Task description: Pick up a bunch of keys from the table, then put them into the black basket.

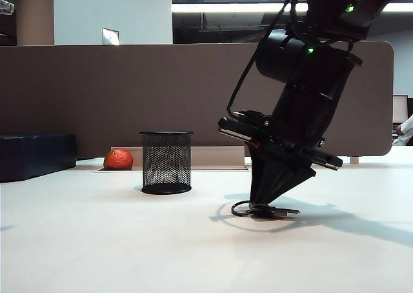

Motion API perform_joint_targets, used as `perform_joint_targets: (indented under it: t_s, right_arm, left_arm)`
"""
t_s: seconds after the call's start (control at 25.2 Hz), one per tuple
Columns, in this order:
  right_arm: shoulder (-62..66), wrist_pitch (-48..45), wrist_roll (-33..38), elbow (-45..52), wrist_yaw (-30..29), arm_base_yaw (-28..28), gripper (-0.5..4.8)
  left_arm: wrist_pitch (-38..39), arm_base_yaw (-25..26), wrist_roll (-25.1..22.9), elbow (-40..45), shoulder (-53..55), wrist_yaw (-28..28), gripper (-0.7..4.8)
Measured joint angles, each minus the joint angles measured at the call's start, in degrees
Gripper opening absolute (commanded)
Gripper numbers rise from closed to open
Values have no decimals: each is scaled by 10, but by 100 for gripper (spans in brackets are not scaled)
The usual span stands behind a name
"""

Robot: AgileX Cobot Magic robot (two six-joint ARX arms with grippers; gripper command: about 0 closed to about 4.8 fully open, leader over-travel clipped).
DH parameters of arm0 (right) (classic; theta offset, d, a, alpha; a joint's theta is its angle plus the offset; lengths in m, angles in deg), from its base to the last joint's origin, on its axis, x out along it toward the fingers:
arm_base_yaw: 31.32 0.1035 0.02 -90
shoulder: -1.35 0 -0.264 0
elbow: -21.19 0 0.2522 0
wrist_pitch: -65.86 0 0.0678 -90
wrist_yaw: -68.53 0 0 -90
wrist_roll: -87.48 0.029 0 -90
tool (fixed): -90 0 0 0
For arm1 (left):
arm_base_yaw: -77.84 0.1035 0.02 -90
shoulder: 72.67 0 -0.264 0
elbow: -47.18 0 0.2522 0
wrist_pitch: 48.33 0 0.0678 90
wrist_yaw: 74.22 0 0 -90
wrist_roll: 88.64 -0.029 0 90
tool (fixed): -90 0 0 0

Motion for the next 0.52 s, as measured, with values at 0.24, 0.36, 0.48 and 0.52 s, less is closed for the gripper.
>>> perform_joint_targets:
  t_s: [0.24,0.36,0.48,0.52]
  right_arm:
    - [4,49,-9,-27,5,0,-9]
    - [1,91,-17,-54,14,0,-9]
    - [-14,97,-23,-84,15,0,-9]
    - [-18,98,-23,-93,15,0,-9]
  left_arm:
    - [0,0,0,0,0,0,404]
    - [0,0,0,0,0,1,404]
    - [0,0,0,0,0,1,404]
    - [0,0,0,0,0,1,404]
